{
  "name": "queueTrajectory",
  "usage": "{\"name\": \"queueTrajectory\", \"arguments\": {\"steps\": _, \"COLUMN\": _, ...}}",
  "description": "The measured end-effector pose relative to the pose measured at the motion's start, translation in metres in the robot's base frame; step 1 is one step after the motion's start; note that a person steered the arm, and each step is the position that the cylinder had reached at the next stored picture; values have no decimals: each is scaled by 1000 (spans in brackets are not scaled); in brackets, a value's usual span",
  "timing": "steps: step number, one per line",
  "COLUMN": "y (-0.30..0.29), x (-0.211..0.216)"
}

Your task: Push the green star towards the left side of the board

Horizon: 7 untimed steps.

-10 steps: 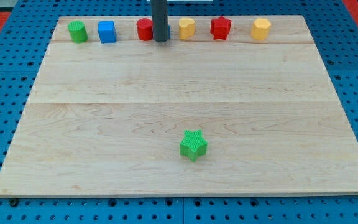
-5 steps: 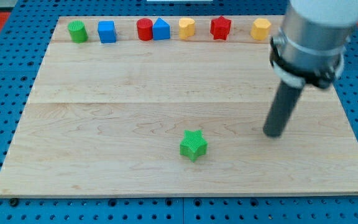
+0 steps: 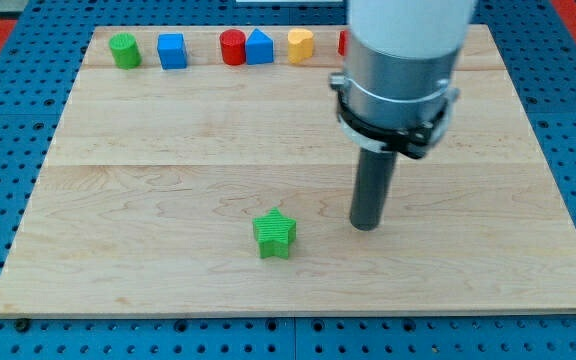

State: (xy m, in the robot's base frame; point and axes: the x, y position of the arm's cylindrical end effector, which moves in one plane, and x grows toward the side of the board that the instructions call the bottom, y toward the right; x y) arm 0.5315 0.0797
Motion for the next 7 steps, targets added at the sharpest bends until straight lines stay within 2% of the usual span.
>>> {"name": "queueTrajectory", "arguments": {"steps": 1, "y": -37, "x": 60}}
{"name": "queueTrajectory", "arguments": {"steps": 2, "y": -65, "x": 51}}
{"name": "queueTrajectory", "arguments": {"steps": 4, "y": -68, "x": 2}}
{"name": "queueTrajectory", "arguments": {"steps": 5, "y": -82, "x": 1}}
{"name": "queueTrajectory", "arguments": {"steps": 6, "y": -110, "x": 40}}
{"name": "queueTrajectory", "arguments": {"steps": 7, "y": -164, "x": 33}}
